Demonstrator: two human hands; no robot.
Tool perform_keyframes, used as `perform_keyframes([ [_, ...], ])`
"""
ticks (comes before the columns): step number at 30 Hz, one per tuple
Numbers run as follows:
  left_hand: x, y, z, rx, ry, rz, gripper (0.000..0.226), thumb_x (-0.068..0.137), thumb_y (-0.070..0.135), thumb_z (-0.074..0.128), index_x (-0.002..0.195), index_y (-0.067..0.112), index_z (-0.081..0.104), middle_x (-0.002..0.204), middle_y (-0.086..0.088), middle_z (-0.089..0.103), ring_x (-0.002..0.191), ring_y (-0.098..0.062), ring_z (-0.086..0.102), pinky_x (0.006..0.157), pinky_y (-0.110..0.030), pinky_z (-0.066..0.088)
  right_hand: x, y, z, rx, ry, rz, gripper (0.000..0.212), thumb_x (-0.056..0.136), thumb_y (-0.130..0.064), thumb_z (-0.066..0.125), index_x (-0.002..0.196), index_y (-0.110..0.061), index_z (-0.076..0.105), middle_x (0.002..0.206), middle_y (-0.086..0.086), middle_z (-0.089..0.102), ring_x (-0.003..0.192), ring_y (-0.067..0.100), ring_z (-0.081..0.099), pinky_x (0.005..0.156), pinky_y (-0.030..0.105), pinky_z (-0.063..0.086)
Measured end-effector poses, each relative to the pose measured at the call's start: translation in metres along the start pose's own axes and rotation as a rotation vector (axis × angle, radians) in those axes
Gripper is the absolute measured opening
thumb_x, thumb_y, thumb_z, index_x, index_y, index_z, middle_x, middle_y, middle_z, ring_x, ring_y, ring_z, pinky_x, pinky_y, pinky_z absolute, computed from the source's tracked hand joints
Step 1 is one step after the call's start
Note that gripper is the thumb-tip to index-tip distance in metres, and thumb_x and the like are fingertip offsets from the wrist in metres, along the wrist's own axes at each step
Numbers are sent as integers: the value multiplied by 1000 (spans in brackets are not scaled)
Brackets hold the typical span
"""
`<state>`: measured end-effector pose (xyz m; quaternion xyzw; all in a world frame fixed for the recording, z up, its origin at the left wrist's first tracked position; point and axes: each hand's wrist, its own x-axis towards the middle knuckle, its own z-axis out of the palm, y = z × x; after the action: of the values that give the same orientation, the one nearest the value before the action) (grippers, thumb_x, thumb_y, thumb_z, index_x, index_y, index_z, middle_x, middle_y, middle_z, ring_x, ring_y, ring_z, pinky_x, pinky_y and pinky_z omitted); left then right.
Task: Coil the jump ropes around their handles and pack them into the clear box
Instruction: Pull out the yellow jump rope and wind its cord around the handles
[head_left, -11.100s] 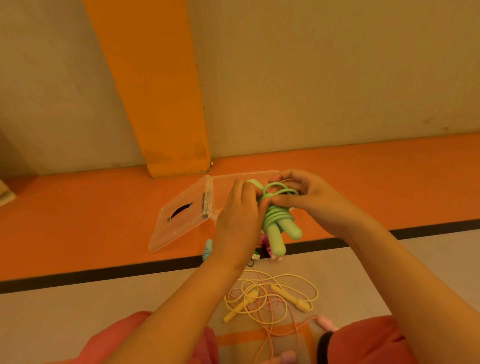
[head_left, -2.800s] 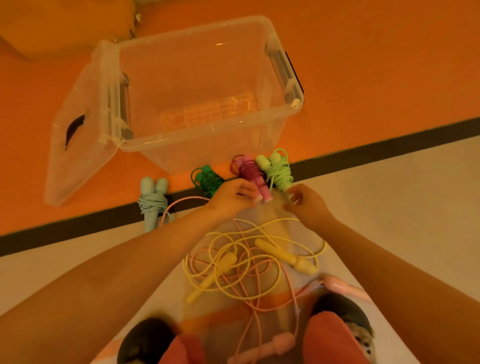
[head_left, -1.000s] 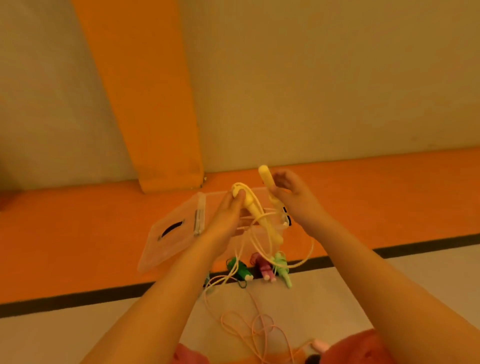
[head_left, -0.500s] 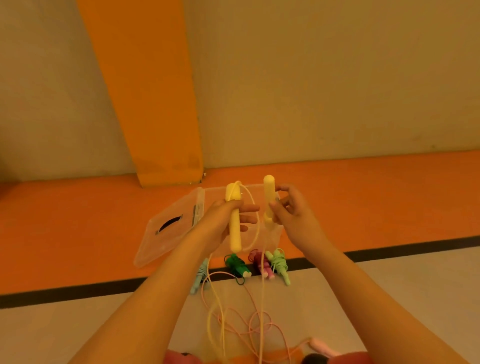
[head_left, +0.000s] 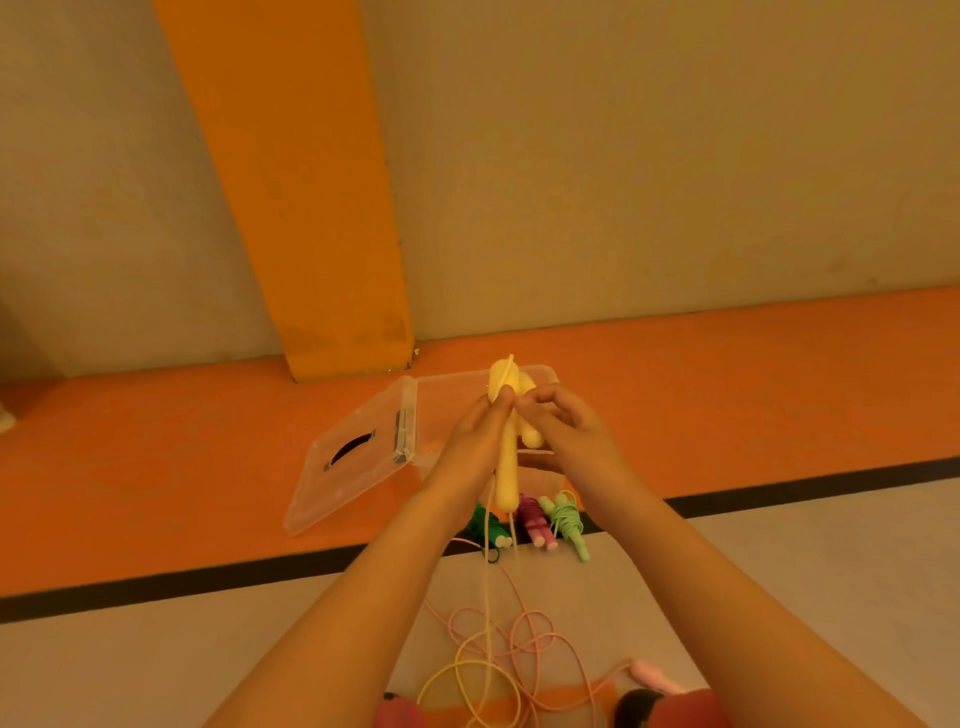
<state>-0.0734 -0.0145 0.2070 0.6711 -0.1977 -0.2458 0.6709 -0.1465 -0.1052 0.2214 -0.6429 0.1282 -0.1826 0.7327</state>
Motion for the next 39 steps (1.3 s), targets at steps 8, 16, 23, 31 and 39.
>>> perform_keyframes([
  [8, -1, -3, 13, -72, 10, -7, 32, 101, 47, 26, 128, 38, 41, 120, 4, 58, 115, -18, 57, 102, -46, 45, 3, 5, -3, 14, -6, 6, 25, 78, -6, 73, 89, -18, 54, 116, 11, 58, 98, 29, 63, 75, 38, 57],
  [16, 9, -7, 3, -126, 61, -80, 51, 100, 51, 23, 142, 26, 37, 129, -11, 58, 115, -25, 58, 97, -48, 49, 7, 12, -2, 1, -18, 29, 47, 73, 4, 74, 100, -19, 43, 117, 11, 59, 101, 26, 64, 85, 51, 54],
  [23, 20, 6, -27, -4, 372, 66, 44, 104, 41, 24, 105, 19, 63, 99, -4, 66, 84, -17, 58, 73, -31, 45, 18, 9, -17, -119, 124, 20, 46, 71, 5, 75, 89, -23, 43, 112, 7, 55, 87, 18, 57, 72, 40, 50],
  [31, 16, 1, -45, 388, 90, -548, 79, 93, 63, 37, 147, 6, 29, 147, -19, 39, 132, -35, 41, 106, -48, 34, 21, 9, -30, -46, 124, -12, 45, 72, 9, 72, 90, -20, 43, 105, 1, 58, 86, 18, 58, 67, 33, 47],
  [39, 13, 14, -17, 121, -94, -162, 34, 100, 41, 39, 107, 16, 60, 107, -5, 67, 100, -19, 63, 96, -40, 46, 19, 7, -25, -42, 60, -61, 41, 75, 8, 71, 90, -19, 43, 98, -3, 58, 70, 3, 60, 59, 26, 49],
])
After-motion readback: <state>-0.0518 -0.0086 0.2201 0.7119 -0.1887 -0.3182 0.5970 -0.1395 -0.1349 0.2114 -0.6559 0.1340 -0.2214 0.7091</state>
